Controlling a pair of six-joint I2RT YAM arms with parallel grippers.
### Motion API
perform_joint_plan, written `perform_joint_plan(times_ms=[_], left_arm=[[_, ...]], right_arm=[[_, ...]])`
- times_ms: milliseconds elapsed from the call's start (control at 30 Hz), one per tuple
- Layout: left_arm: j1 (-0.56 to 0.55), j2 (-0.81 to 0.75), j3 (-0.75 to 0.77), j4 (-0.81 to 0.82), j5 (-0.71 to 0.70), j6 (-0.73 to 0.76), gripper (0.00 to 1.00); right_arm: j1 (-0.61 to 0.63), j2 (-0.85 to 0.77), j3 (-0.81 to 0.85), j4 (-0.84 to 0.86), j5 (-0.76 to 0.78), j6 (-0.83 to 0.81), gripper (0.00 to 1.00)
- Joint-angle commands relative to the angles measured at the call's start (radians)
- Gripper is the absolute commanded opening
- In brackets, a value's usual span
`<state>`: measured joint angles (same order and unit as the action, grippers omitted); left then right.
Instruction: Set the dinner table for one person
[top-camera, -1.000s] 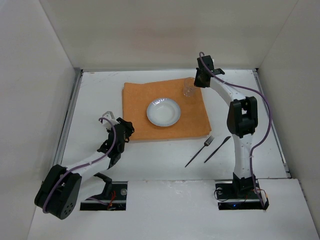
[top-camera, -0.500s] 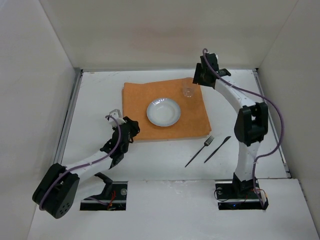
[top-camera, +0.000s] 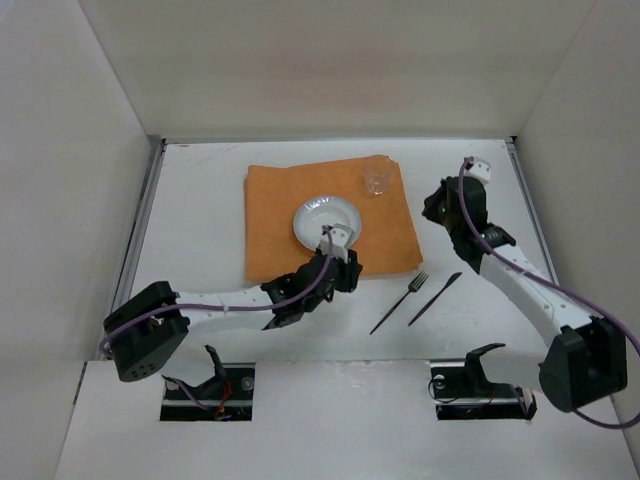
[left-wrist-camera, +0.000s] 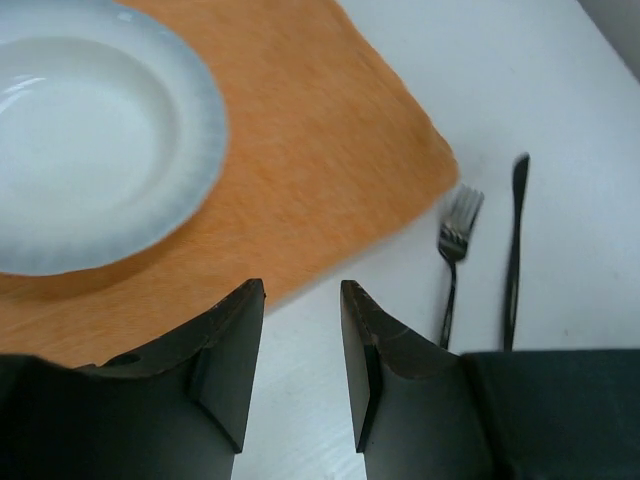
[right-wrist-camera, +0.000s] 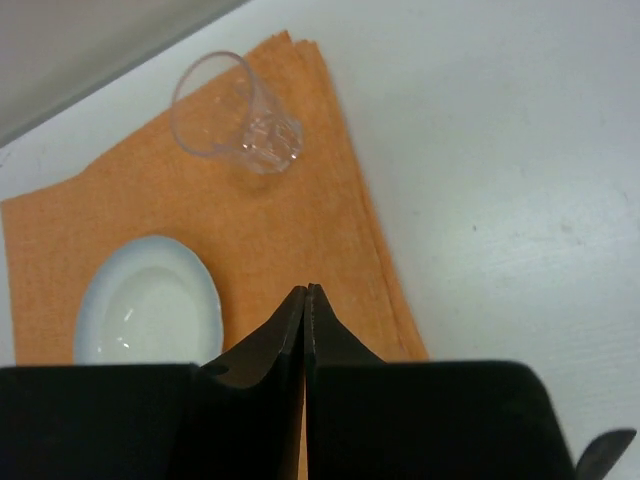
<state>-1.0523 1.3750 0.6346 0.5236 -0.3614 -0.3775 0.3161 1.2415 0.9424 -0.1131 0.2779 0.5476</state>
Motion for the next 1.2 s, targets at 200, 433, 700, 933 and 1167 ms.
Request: perform_joint_plan(times_ms=[200, 433, 700, 933, 1167], left_arm=[[-0.185, 0.246, 0.238, -0.157, 0.053, 0.216, 0.36], [-0.199, 0.398, 0.346, -0.188, 0.061, 0.236, 0.35], [-0.216, 0.457, 0.37, -0.198, 0.113, 0.233, 0.33], [-0.223, 0.444, 0.34, -0.205, 0.179, 0.227, 0.32], [-0.258, 0.487, 0.347, -0.232, 0.202, 0.246, 0.26]], right_arm=[[-0.001, -0.289, -0.346, 0.193, 0.057, 0.12, 0.15], [-0.012, -0.369, -0.421, 0.245, 0.041, 0.161, 0.21], [-0.027, -0.324, -0.442, 0.283, -0.022, 0.179, 0.26], [-0.033, -0.31, -0.444, 0.296, -0.032, 0.187, 0.27], [-0.039, -0.338, -0.452, 0.293, -0.028, 0.187, 0.28]])
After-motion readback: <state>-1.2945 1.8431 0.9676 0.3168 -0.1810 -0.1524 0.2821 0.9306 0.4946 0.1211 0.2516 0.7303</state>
